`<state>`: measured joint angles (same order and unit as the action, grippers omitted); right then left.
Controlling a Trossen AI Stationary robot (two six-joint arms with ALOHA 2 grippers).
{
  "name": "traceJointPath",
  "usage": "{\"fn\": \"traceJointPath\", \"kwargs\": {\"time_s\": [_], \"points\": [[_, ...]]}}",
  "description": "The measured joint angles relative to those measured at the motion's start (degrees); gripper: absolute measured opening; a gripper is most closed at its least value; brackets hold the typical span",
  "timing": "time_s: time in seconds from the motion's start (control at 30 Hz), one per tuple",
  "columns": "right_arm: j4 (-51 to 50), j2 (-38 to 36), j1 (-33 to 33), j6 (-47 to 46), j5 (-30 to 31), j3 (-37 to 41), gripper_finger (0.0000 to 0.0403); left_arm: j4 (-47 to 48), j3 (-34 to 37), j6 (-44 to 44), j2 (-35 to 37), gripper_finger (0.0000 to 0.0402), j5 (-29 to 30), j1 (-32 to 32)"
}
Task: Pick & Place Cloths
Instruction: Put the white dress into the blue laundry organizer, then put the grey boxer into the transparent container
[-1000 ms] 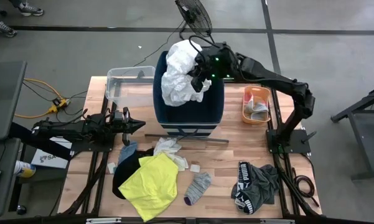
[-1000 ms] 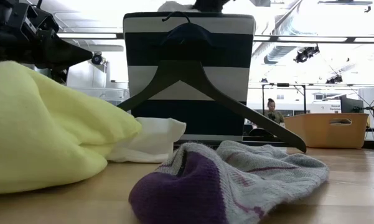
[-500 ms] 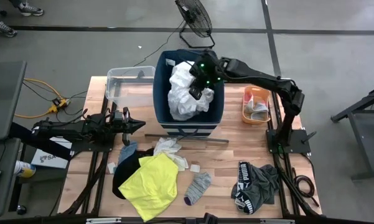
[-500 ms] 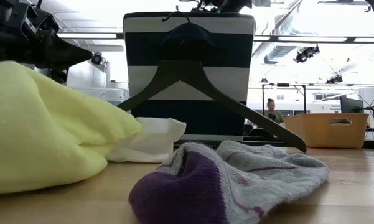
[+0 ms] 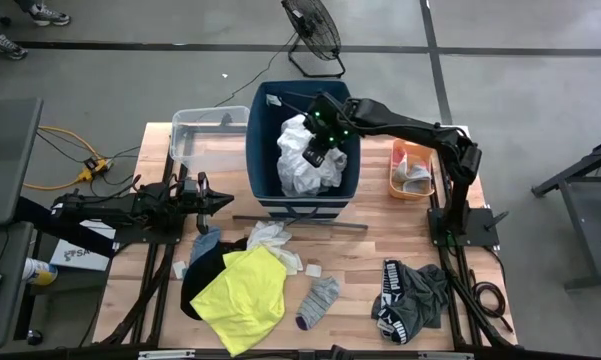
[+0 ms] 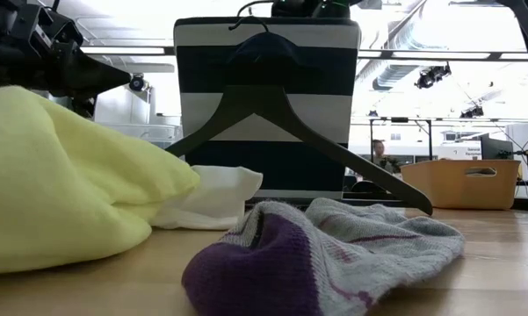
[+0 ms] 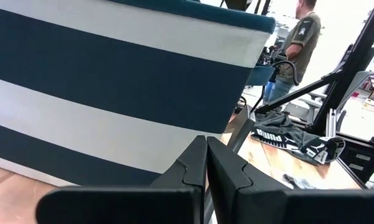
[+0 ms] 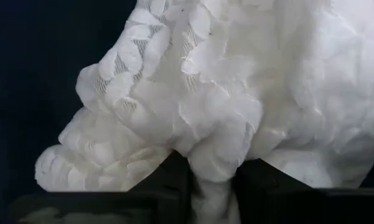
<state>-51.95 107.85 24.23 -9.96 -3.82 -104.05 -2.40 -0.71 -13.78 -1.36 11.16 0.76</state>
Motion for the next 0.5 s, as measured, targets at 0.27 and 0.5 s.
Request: {"fn": "traceJointPath", "kwargs": {"time_s": [0.27,0.5], "points": [[1.0,0.0,0.0,-5.3,-2.5,0.0,0.0125,0.0,0.0,0.0,0.0,0.0010,0.0,0.0],[0.8,-0.1,0.2,-8.4,-8.2,0.0,0.0196,0.0,0.0,0.0,0.0,0.0010,0.0,0.0]]}}
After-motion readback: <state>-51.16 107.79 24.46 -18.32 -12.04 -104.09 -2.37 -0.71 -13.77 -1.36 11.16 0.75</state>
